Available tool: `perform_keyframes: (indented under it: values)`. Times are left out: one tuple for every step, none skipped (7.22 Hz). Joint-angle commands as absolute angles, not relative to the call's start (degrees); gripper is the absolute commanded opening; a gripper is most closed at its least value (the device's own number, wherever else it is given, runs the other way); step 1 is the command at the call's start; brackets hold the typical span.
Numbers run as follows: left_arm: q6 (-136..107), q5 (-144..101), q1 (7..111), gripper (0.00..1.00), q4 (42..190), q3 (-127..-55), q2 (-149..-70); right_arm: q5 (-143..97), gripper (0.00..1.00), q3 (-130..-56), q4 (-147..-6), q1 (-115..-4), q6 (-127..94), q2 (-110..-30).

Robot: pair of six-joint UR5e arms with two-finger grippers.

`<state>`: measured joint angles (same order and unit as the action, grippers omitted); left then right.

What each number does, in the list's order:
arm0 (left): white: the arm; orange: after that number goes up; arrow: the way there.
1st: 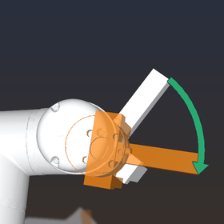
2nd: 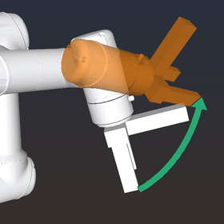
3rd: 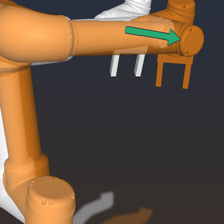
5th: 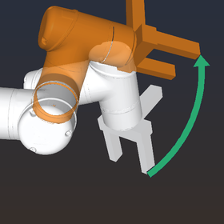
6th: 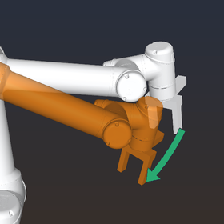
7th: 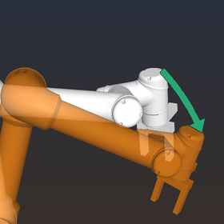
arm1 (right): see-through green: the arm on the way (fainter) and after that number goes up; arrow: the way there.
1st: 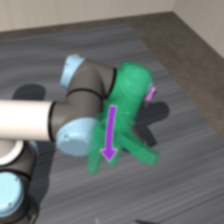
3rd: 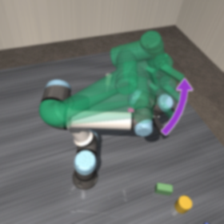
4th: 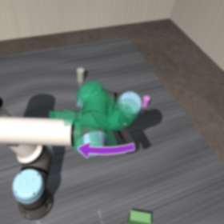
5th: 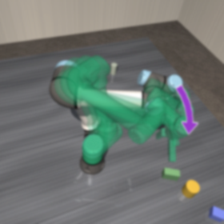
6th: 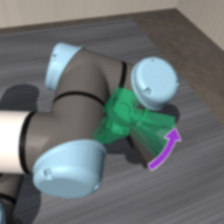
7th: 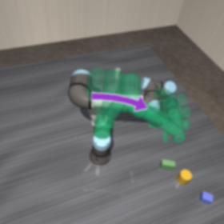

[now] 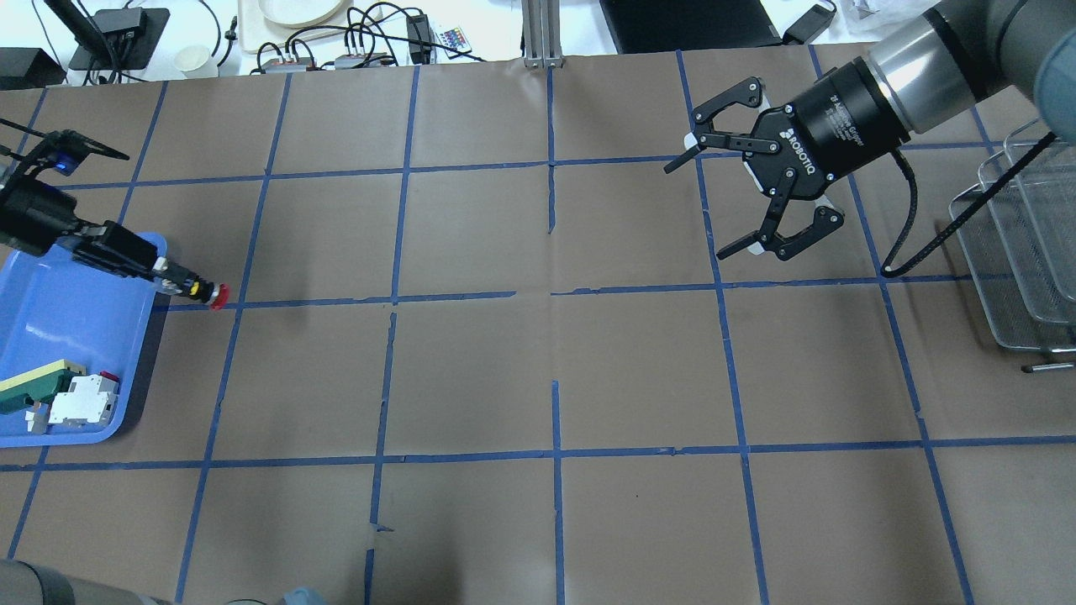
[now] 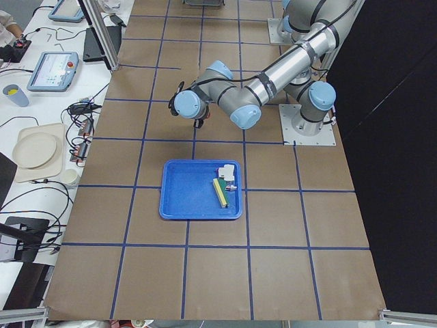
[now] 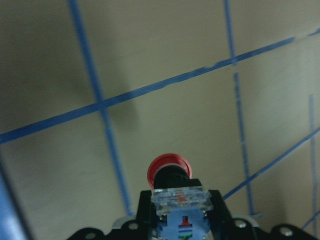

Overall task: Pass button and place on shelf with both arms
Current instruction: 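Lift the button and carry it toward the right gripper at table center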

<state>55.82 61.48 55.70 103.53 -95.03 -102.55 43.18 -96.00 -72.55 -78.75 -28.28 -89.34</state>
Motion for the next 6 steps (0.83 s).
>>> perform_keyframes:
  values:
    - [47.5, 46.9, 65.8, 0.13, 107.9, -101.8, -91.0, 35.0, 1.00, -96.1, -68.3, -78.7, -30.3, -89.2]
    - [39.7, 38.9, 69.0, 0.13, 107.7, -105.4, -86.4, 34.4, 1.00, -96.1, -63.8, -78.7, -30.5, -89.1]
    - [36.2, 31.2, 71.7, 0.12, 107.6, -107.1, -84.6, 34.1, 1.00, -96.0, -56.2, -78.8, -30.2, -89.0]
    - [34.8, 25.7, 75.1, 0.11, 107.4, -107.6, -84.4, 34.0, 1.00, -96.0, -56.2, -78.7, -29.8, -88.8]
    - [32.9, 21.8, 78.1, 0.10, 106.0, -107.8, -84.5, 27.4, 1.00, -96.1, -55.6, -78.6, -29.9, -88.2]
    - [31.7, 17.2, 80.0, 0.10, 105.8, -108.9, -84.1, 23.4, 1.00, -96.1, -55.4, -78.6, -30.0, -86.7]
